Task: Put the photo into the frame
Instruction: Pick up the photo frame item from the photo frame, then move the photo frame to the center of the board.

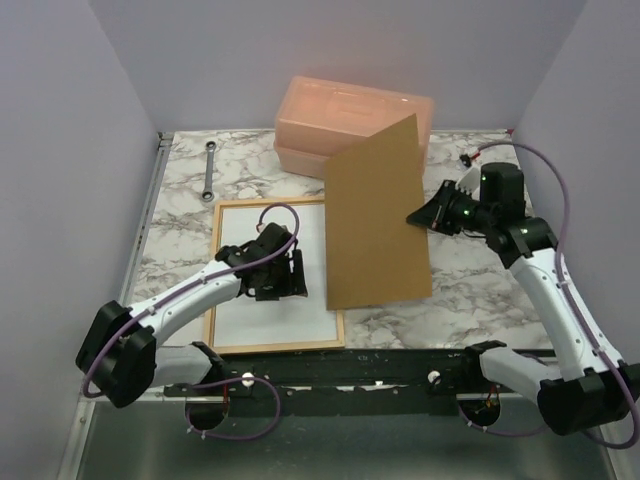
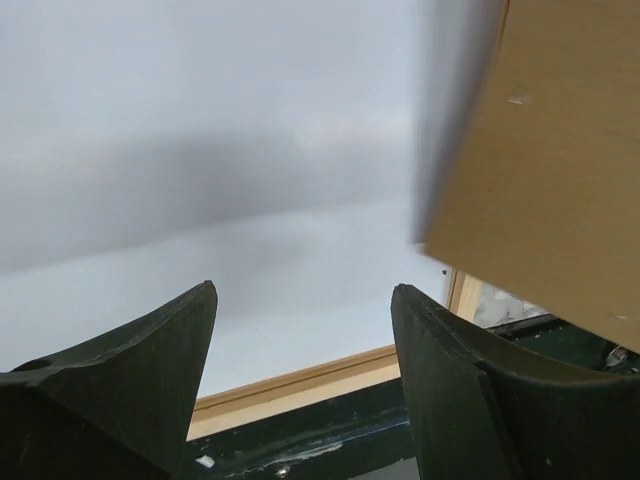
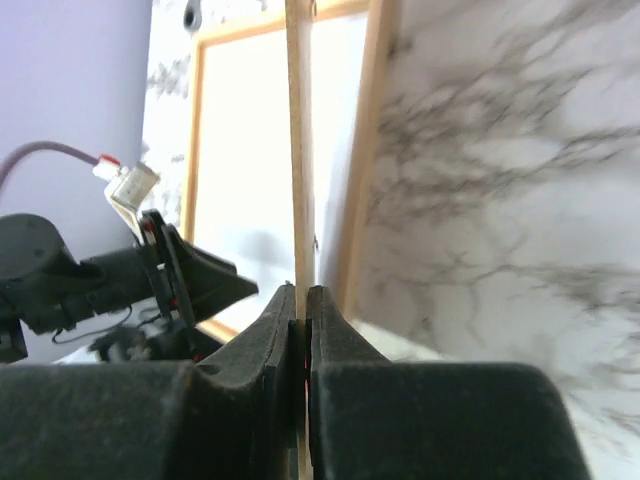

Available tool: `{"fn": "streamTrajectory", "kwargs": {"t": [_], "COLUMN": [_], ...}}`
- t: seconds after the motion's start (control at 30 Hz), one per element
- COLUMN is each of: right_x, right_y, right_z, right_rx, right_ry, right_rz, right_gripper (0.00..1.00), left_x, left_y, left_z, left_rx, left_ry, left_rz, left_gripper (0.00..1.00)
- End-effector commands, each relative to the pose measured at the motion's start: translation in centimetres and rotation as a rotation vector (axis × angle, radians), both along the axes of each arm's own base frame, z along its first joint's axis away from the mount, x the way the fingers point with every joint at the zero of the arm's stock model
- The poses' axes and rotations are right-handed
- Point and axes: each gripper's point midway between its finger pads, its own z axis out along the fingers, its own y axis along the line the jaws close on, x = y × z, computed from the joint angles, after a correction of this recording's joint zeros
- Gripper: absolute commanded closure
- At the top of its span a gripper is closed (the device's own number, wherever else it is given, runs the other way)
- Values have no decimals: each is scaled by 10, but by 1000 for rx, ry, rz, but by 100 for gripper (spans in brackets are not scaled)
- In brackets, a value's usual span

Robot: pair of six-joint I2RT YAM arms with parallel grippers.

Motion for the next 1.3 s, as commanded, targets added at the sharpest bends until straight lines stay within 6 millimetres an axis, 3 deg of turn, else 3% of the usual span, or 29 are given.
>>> {"fn": "streamTrajectory", "kwargs": {"t": [0.0,0.23,0.43,0.67,0.87,1.27], "right_x": [-2,-12,-23,-25,-24,-22], "right_y": [-59,-106,-124,-134,-142,-143], "right_z": [50,94,115,120,120,116], "right_rx": [-238,-361,-404,-445,-481,-498], "right_ry": [-122,-197,-247,-256,-260,-235], "right_rz": [-245,-454,-527,-559,-583,-585], "right_gripper": [100,100,100,100,100,100], "left_x": [9,29,35,27,22,13], "left_y": [-43,-95,-128,-161,-189,-245], "left_z": [0,-10,-26,-39,-27,-14], "left_rx": [-103,-97,-47,-59,-103,-195], "left_ry": [20,64,100,138,127,154], "left_rz": [-55,-131,-194,-254,-302,-398], "left_gripper": [28,30,33,38,44,45]}}
